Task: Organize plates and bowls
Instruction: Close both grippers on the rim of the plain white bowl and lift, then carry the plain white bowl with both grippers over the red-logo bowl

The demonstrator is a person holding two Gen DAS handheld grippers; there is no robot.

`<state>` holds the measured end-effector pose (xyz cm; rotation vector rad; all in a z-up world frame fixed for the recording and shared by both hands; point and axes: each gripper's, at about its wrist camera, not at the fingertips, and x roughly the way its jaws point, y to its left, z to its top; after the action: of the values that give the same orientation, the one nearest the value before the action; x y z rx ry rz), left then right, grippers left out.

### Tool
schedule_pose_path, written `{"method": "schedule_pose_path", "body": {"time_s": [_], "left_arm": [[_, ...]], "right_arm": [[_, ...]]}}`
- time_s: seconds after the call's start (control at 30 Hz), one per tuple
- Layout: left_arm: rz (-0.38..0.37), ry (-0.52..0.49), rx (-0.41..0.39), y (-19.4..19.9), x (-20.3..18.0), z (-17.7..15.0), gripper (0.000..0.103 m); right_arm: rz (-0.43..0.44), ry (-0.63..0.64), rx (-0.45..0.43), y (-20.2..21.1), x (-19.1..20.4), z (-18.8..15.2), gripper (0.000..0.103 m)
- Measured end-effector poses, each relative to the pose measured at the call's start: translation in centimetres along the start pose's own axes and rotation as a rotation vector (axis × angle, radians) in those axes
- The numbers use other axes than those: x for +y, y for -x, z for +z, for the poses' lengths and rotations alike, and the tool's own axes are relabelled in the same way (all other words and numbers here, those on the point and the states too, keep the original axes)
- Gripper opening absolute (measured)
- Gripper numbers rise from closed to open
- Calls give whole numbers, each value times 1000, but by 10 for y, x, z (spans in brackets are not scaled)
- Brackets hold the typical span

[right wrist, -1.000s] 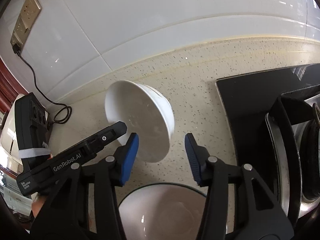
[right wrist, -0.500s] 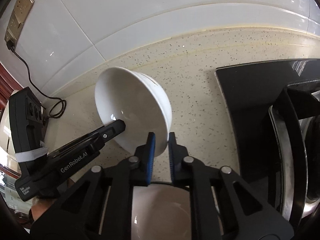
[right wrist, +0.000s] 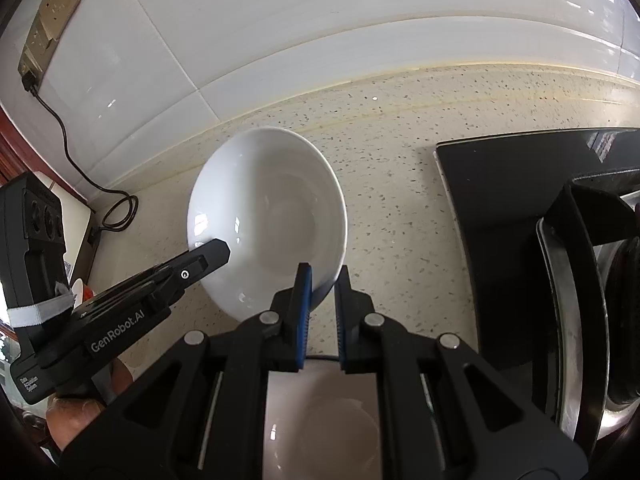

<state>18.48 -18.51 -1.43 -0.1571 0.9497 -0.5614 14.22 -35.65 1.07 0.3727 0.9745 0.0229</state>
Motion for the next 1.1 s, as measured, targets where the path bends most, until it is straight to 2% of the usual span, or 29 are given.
{"method": "schedule_pose_path", "body": {"time_s": [0.3, 1.1], "left_arm": [[21, 24, -30, 22, 6, -5, 8], [105, 123, -139, 98, 36, -23, 8]], "right_arm": [[44, 29, -16, 3, 11, -2, 13], [142, 180, -46, 17, 74, -12, 14]]}}
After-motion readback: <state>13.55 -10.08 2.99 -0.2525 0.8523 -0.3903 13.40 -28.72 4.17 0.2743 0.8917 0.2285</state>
